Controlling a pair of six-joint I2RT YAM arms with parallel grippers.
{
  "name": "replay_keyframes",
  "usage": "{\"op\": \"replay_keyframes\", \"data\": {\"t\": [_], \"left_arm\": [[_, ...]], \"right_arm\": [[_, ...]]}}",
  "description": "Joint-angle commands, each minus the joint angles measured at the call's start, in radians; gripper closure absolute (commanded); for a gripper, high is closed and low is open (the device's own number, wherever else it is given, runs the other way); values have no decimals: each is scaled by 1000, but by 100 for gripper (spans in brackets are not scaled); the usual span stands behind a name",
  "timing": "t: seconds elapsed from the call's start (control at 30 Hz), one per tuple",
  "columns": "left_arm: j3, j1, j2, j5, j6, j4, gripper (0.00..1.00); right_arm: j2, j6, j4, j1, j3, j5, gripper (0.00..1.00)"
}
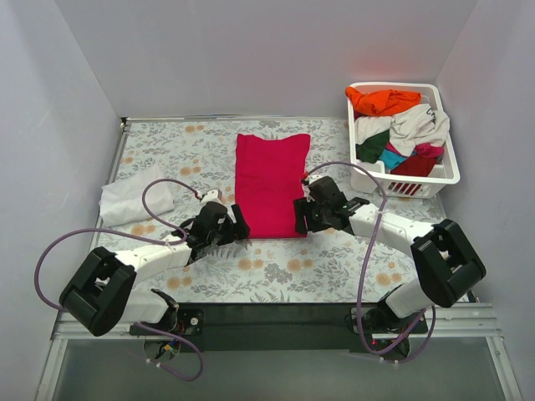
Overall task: Fold and stack the t-shirts
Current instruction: Fold the tshirt
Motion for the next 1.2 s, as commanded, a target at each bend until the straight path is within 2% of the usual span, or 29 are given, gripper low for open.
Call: {"op": "replay_keyframes", "data": {"t": [0.0, 0.67, 0.97, 1.03, 1.13, 1.17], "left_arm": [[-13, -2, 7, 18, -10, 23, 20], [-36, -4, 92, 73, -9, 80, 40], [-53, -4, 87, 91, -7, 63, 55], [-60, -4, 84, 88, -7, 57, 58], [-65, -4, 83, 84, -7, 46, 69], [-65, -4, 83, 84, -7, 44, 75]], "right_arm": [[5, 32, 70, 25, -24, -12, 44], [70, 66, 100, 43, -73, -4, 47], [87, 69, 110, 43, -84, -12, 55], [81, 69, 110, 43, -91, -12, 60], [79, 71, 111, 45, -97, -12, 69], [79, 69, 108, 45, -99, -12, 71]]}}
